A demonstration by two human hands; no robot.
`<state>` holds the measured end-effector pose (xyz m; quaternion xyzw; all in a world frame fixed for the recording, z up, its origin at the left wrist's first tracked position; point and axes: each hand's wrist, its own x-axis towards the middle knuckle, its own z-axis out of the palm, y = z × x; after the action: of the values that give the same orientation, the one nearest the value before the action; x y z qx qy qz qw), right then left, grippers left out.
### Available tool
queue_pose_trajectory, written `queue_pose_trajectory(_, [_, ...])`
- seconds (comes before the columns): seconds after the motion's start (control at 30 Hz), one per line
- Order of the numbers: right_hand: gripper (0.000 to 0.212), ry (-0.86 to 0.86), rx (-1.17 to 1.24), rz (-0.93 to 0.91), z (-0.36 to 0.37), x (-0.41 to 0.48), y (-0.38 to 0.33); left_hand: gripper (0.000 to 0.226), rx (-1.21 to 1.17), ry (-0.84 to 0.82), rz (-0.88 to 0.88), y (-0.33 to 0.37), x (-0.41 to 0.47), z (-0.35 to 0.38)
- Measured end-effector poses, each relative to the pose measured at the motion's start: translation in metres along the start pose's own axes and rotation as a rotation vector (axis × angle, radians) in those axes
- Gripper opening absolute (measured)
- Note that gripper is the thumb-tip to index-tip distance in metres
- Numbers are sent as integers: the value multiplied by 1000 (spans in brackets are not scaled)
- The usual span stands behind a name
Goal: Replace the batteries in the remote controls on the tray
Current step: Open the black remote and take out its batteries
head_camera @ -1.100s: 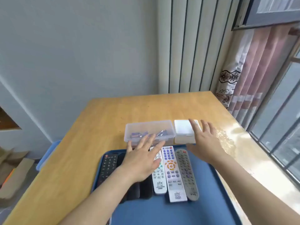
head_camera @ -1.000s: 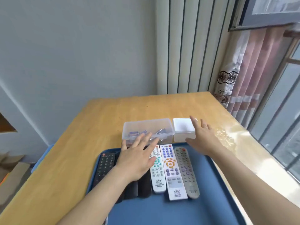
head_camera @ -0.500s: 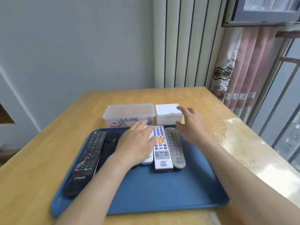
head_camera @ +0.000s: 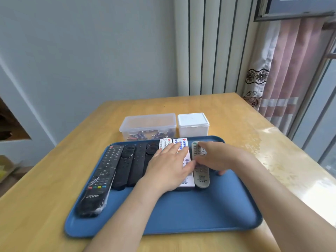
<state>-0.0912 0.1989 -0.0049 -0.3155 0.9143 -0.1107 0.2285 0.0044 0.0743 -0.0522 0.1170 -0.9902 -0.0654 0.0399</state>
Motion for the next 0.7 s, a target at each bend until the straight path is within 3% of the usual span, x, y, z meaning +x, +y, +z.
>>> queue_pose_trajectory(0.17, [32,-38,-33,40,-2,-10,-6,29,-126,199,77,0,-5,-2])
queue_pose_trajectory(0.37, [27,98,51,57,-6,-12,8,33,-310,361,10,6,-10,-11])
queue_pose_trajectory(0.4, [26,159,168,22,-9,-13,13,32,-348,384,-12,7,-11,-13])
queue_pose_trajectory(0.47, [25,229,684,-94,-15,-17,20,29,-517,433,-80,11,-11,-18])
queue_pose_trajectory(0.57, [35,22,1599,-266,-11,-27,10,30,-1123,325,-114,24,-14,-29])
queue_pose_trajectory(0.6, [36,-27,1719,-281,-5,-30,3,32,-1280,268,-84,28,-16,-31])
queue_pose_trajectory(0.7, [38,-48,1737,-296,13,-33,-16,35,-1461,250,-54,39,-21,-32])
